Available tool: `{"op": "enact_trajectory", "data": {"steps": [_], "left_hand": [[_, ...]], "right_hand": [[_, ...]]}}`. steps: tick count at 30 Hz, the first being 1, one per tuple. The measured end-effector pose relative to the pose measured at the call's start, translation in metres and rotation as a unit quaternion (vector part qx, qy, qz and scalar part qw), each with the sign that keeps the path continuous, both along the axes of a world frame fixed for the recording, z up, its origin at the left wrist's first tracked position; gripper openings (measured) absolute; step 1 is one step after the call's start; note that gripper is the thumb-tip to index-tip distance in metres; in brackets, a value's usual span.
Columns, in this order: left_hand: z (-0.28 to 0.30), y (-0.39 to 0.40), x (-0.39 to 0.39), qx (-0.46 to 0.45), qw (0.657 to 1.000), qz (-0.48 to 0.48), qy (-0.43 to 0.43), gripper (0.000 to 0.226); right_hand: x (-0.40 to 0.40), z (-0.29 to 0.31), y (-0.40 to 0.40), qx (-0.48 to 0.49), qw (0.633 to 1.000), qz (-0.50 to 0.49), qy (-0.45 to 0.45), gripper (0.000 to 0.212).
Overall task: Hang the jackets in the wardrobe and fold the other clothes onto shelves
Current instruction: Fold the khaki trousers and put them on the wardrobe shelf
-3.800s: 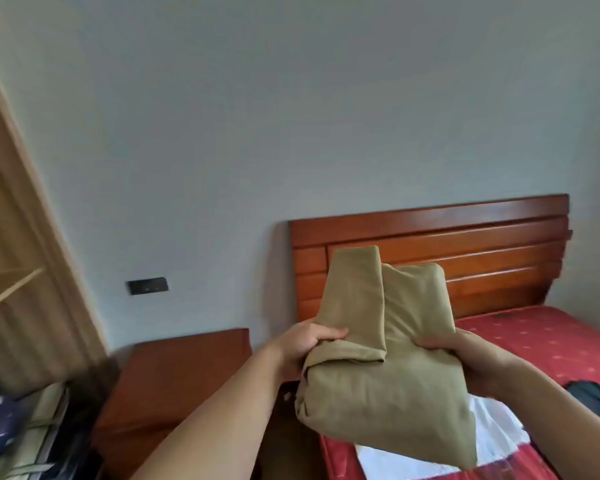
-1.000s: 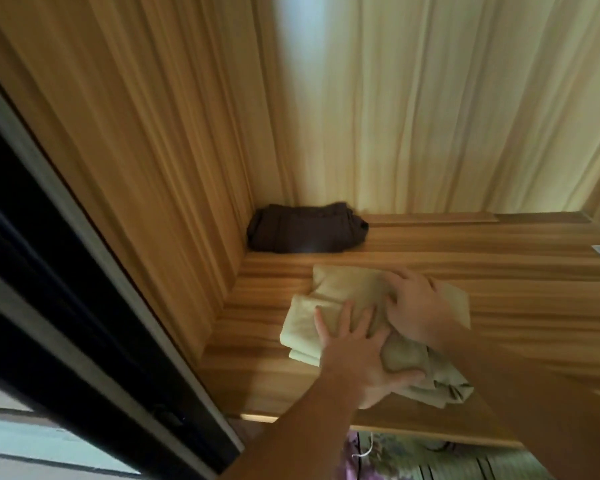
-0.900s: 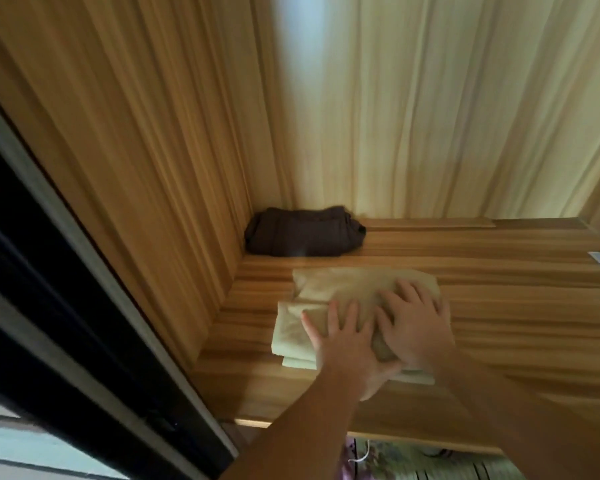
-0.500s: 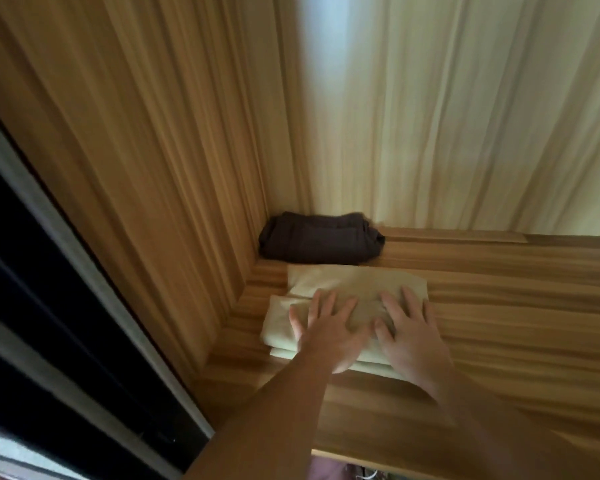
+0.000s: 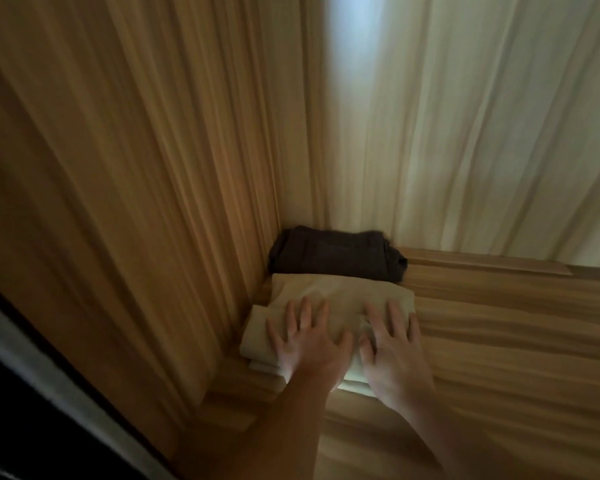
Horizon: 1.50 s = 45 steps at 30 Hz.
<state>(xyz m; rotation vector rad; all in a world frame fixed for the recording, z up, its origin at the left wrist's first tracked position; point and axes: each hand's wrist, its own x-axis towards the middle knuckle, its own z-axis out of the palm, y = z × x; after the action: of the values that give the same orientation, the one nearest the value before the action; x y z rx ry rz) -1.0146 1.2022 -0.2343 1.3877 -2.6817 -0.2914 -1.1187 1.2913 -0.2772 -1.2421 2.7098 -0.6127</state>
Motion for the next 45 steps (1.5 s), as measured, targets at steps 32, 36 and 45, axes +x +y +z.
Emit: {"op": "enact_trajectory", "data": {"steps": [32,36,45], "left_hand": [[0.007,-0.057,0.011,0.079,0.986,-0.134,-0.058,0.11],[0.007,-0.051,0.021,0.069,0.981,-0.164,-0.078,0.118],[0.007,-0.048,0.031,0.019,0.98,-0.189,-0.061,0.118]], "right_hand": [[-0.033,0.053,-0.051,-0.131,0.93,-0.122,-0.321,0.089],[-0.03,0.056,-0.052,-0.132,0.927,-0.119,-0.33,0.092],[-0.027,0.063,-0.048,-0.235,0.904,-0.073,-0.35,0.102]]}}
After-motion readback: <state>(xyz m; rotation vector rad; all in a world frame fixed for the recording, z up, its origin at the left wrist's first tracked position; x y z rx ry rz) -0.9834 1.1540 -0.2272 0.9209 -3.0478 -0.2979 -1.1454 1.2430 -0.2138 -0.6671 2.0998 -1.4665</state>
